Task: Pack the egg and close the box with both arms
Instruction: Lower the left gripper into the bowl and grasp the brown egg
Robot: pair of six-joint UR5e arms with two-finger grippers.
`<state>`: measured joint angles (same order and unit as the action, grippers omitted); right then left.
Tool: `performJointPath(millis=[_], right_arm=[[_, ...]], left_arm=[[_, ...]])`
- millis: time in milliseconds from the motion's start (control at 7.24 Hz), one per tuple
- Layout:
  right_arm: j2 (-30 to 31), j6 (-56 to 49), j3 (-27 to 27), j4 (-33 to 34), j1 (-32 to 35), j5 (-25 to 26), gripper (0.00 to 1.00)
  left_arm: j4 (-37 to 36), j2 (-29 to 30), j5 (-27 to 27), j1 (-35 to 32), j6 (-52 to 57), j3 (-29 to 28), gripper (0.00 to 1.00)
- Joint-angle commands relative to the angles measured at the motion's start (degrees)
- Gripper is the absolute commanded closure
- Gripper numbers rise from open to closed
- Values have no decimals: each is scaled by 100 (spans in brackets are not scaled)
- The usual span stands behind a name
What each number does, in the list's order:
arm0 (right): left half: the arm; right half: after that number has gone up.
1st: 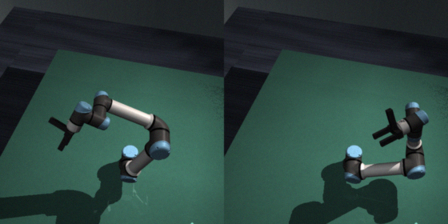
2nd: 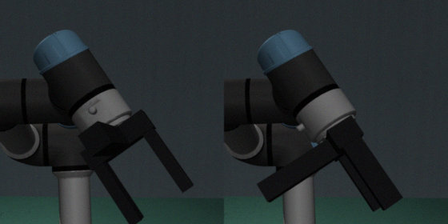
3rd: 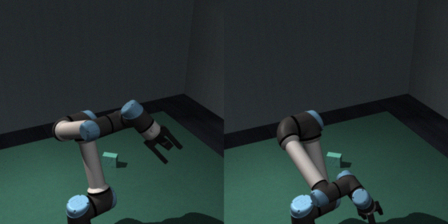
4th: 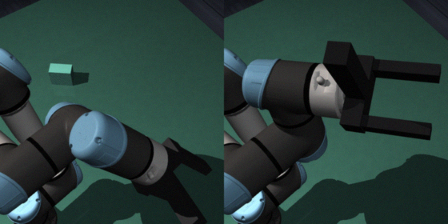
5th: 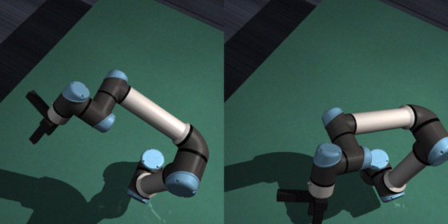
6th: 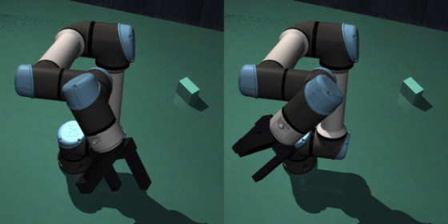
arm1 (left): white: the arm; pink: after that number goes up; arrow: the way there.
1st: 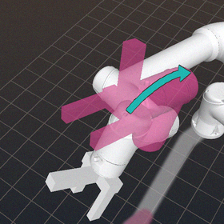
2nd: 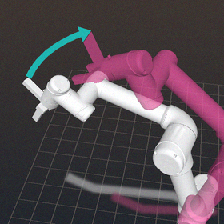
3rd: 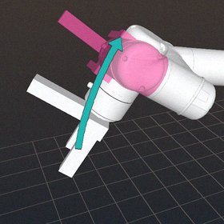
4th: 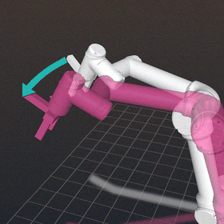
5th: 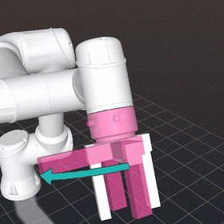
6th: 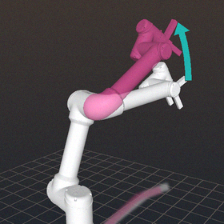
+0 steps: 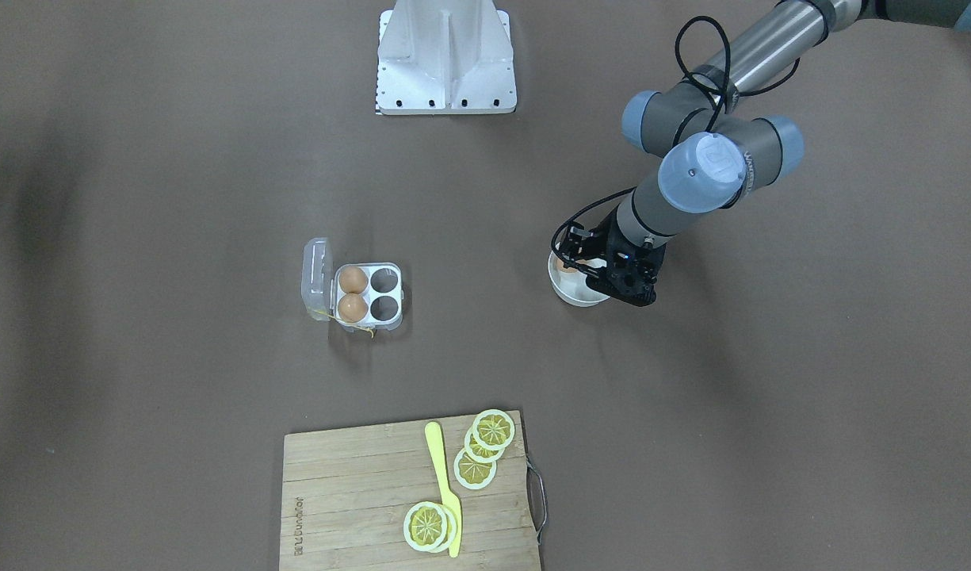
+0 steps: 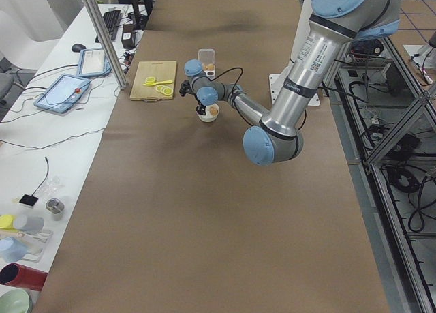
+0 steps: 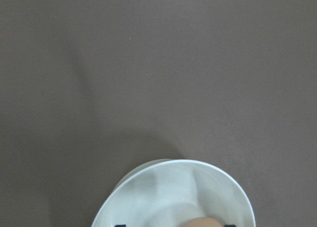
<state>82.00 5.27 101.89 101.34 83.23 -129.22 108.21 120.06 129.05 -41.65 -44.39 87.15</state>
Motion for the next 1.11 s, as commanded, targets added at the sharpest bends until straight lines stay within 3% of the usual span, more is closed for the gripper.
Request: performJointPath(millis=[0,967], right_arm=[[0,0,-3,0,0,-6,0],[0,9,-20,0,0,2,0]], left_arm=[[-1,-17,33,16,0,-5,30],[-28,-17,-2,227,71,-32,35]])
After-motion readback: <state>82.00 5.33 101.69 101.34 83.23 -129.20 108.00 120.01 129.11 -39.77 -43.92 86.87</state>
